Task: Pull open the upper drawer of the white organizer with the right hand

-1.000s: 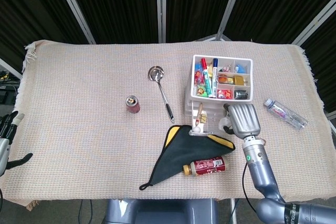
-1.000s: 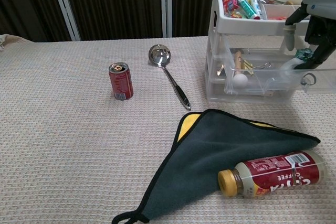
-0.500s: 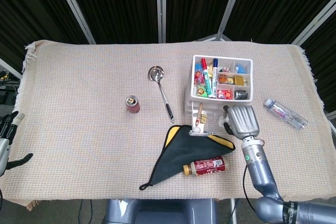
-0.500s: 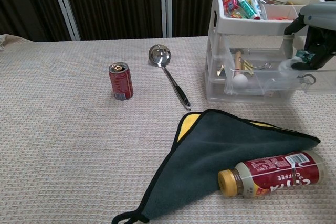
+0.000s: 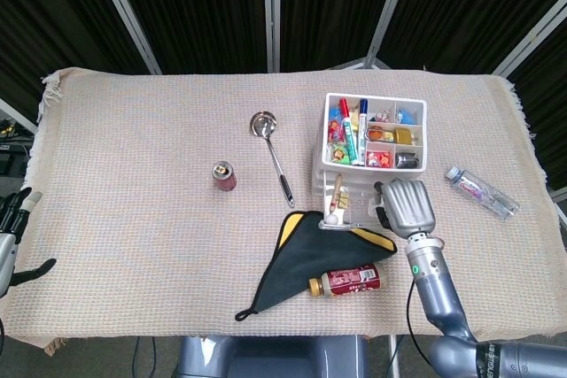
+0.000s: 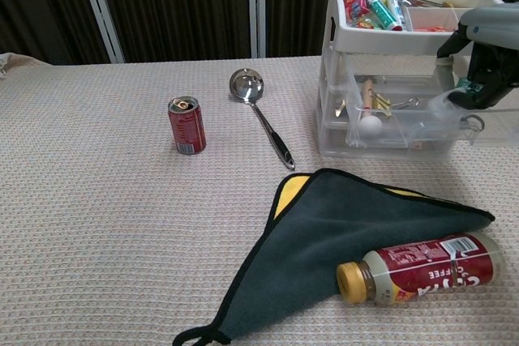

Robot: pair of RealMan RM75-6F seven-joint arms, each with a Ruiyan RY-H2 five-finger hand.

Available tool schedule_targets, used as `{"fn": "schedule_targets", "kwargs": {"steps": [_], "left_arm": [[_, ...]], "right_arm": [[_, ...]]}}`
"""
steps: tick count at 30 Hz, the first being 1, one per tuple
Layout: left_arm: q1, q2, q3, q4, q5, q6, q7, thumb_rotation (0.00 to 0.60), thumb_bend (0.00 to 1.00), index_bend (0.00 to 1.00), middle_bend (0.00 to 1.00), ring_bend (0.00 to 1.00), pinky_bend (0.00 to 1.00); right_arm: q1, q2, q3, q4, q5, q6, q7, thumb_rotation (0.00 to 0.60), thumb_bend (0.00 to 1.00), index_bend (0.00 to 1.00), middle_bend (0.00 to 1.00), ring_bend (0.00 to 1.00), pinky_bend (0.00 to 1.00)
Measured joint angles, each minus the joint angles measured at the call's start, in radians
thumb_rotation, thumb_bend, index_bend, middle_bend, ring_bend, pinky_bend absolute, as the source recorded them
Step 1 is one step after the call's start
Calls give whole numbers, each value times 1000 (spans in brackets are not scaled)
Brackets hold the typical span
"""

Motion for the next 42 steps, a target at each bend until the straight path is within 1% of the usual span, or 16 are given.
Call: {"fn": "schedule_targets", "kwargs": {"steps": [6, 13, 19, 23, 26, 31, 34, 39, 42], "left_arm": [[0, 0, 0, 0, 0, 1, -1, 600, 95, 0, 0, 0, 0], [1, 2, 1, -1, 1, 3, -4, 600, 96, 0, 0, 0, 0], [6, 8, 2, -7, 8, 13, -11, 600, 97, 0, 0, 0, 0], [9, 12, 4, -14, 14, 20, -11, 600, 97, 0, 0, 0, 0], [12, 14, 6, -19, 21, 25, -9, 600, 97, 0, 0, 0, 0], [13, 15, 7, -24, 24, 26, -2, 600, 98, 0, 0, 0, 0], [12, 15, 7, -26, 23, 25, 3, 600, 97, 0, 0, 0, 0], [7, 10, 7, -28, 21, 16, 18, 600, 97, 0, 0, 0, 0], [5, 8, 7, -30, 20, 12, 24, 600, 97, 0, 0, 0, 0]], "right_arm": [[-6, 16, -4, -32, -40, 22, 12, 600, 373, 615, 1000, 1000, 646], [-30, 67, -3, -110, -129, 67, 48, 600, 370, 616, 1000, 1000, 646], [-80, 153, 10, -154, -212, 120, 136, 600, 359, 613, 1000, 1000, 646], [-116, 213, 20, -154, -221, 129, 221, 600, 348, 605, 1000, 1000, 646], [-143, 251, 24, -125, -219, 122, 288, 600, 334, 601, 1000, 1000, 646], [-181, 275, 21, -21, -189, 85, 388, 600, 326, 596, 1000, 1000, 645], [-198, 278, 18, 49, -169, 57, 443, 600, 312, 586, 1000, 1000, 645], [-221, 263, 9, 165, -141, 11, 500, 600, 292, 559, 1000, 1000, 643], [-233, 254, 6, 204, -132, -19, 541, 600, 282, 537, 1000, 1000, 642]]}}
